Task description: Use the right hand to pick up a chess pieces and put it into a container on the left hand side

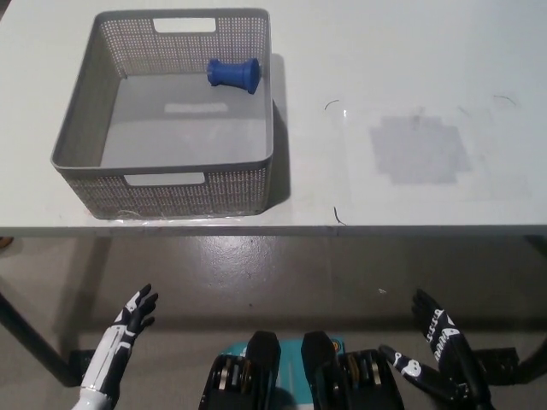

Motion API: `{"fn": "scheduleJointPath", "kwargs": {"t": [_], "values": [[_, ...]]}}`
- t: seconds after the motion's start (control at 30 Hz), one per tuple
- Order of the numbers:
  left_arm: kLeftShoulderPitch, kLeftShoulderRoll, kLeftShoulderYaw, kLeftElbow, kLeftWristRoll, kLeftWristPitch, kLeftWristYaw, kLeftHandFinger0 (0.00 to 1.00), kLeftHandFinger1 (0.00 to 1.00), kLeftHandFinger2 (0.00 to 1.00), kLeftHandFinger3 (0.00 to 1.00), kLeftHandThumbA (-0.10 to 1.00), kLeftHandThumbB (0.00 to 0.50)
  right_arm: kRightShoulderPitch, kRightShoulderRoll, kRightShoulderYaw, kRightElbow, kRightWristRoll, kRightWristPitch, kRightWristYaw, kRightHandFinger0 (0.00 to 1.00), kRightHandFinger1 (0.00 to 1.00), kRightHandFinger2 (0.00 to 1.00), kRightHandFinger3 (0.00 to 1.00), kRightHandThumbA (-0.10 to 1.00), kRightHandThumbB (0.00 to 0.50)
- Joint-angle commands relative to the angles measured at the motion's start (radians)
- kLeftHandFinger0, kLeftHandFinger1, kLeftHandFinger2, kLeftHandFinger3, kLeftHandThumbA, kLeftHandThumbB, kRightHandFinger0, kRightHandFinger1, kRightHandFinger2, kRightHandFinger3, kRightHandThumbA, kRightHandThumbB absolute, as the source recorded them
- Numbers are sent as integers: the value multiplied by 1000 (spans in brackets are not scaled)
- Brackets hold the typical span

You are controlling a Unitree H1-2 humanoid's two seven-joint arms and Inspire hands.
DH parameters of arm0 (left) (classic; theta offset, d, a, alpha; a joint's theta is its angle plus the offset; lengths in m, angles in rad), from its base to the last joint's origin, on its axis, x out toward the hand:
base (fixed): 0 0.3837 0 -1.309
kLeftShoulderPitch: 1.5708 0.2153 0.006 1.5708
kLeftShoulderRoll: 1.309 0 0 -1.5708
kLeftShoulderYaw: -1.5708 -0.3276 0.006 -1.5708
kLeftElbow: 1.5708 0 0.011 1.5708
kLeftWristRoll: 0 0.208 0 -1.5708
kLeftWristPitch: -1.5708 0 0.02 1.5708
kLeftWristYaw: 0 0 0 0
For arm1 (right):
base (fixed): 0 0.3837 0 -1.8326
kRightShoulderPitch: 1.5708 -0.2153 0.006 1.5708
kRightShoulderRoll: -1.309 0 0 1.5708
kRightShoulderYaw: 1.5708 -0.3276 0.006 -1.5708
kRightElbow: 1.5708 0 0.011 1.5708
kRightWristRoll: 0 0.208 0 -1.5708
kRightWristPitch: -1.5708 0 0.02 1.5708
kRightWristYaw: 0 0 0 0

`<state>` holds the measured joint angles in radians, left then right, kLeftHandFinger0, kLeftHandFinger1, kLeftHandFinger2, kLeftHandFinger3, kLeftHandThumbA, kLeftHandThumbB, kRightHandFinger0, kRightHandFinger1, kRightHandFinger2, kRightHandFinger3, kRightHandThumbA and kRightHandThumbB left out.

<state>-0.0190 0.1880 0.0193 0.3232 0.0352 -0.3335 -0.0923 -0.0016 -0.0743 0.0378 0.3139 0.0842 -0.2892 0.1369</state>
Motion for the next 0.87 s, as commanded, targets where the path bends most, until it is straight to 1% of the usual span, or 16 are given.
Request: {"fn": "scheduleJointPath", "kwargs": {"t": [0.0, 0.03, 0.07, 0.13, 0.17, 0.23, 0.27, 0.37, 0.43, 0.47, 0.5, 0.57, 0.63, 0.67, 0.7, 0.83], "values": [[-2, -3, 8, -22, 4, -1, 20, 1000, 1000, 1000, 1000, 1000, 145, -13, -13, 3, -11, 17, -29, 33, 1000, 1000, 1000, 1000, 1000, 258], [-1, -3, 9, -25, 13, 2, 27, 1000, 1000, 1000, 1000, 1000, 142, -16, -14, 3, -14, 24, -22, 40, 1000, 1000, 1000, 1000, 1000, 266], [-2, -6, 13, -34, 17, 11, 35, 1000, 1000, 1000, 1000, 1000, 131, -21, -9, -2, -17, 24, -14, 33, 1000, 1000, 1000, 1000, 1000, 256], [-14, -7, 18, -34, 15, 15, 41, 1000, 1000, 1000, 1000, 1000, 115, -36, -1, -7, -19, 0, -9, 5, 1000, 1000, 1000, 1000, 1000, 212], [-14, -7, 18, -35, 14, 17, 40, 1000, 1000, 1000, 1000, 1000, 121, -37, 4, -8, -19, -13, -15, -8, 1000, 1000, 1000, 1000, 1000, 194], [-15, -8, 19, -33, 17, 11, 44, 1000, 1000, 1000, 1000, 1000, 122, -41, 5, -8, -17, -18, -30, -12, 1000, 1000, 1000, 1000, 1000, 176], [-18, -7, 19, -27, 17, 4, 45, 1000, 1000, 1000, 1000, 1000, 114, -43, 8, -11, -17, -13, -25, -14, 1000, 1000, 1000, 1000, 1000, 157], [-19, -5, 19, -28, 19, 9, 45, 1000, 1000, 1000, 1000, 1000, 115, -45, 12, -11, -25, -33, -16, -32, 1000, 1000, 1000, 1000, 1000, 136], [-28, -3, 20, -41, 22, 25, 46, 1000, 1000, 1000, 1000, 1000, 114, -59, 16, -15, -16, -22, -13, -30, 1000, 1000, 1000, 1000, 1000, 141], [-27, -4, 19, -45, 25, 28, 48, 1000, 1000, 1000, 1000, 1000, 113, -60, 17, -16, -17, -17, -13, -28, 1000, 1000, 1000, 1000, 1000, 128], [-28, -3, 18, -44, 18, 28, 42, 1000, 1000, 1000, 1000, 1000, 107, -61, 18, -16, -17, -19, -10, -30, 1000, 1000, 1000, 1000, 1000, 132], [-26, -2, 17, -47, 16, 39, 39, 1000, 1000, 1000, 1000, 1000, 118, -61, 18, -16, -19, -36, -8, -40, 1000, 1000, 1000, 1000, 1000, 152], [-30, -6, 19, -43, 15, 30, 44, 1000, 1000, 1000, 1000, 1000, 112, -68, 13, -11, -23, -60, -4, -49, 1000, 1000, 1000, 1000, 1000, 180], [-30, -6, 19, -42, 18, 26, 47, 1000, 1000, 1000, 1000, 1000, 105, -69, 10, -8, -20, -79, -12, -56, 1000, 1000, 1000, 1000, 1000, 173], [-23, -4, 19, -46, 21, 27, 47, 1000, 1000, 1000, 1000, 1000, 106, -65, 11, -6, -19, -73, -14, -51, 1000, 1000, 1000, 1000, 1000, 187], [-3, -3, 17, -57, 15, 33, 40, 1000, 1000, 1000, 1000, 1000, 116, -45, 9, -2, -13, -66, -33, -38, 1000, 1000, 1000, 1000, 1000, 204]]}}
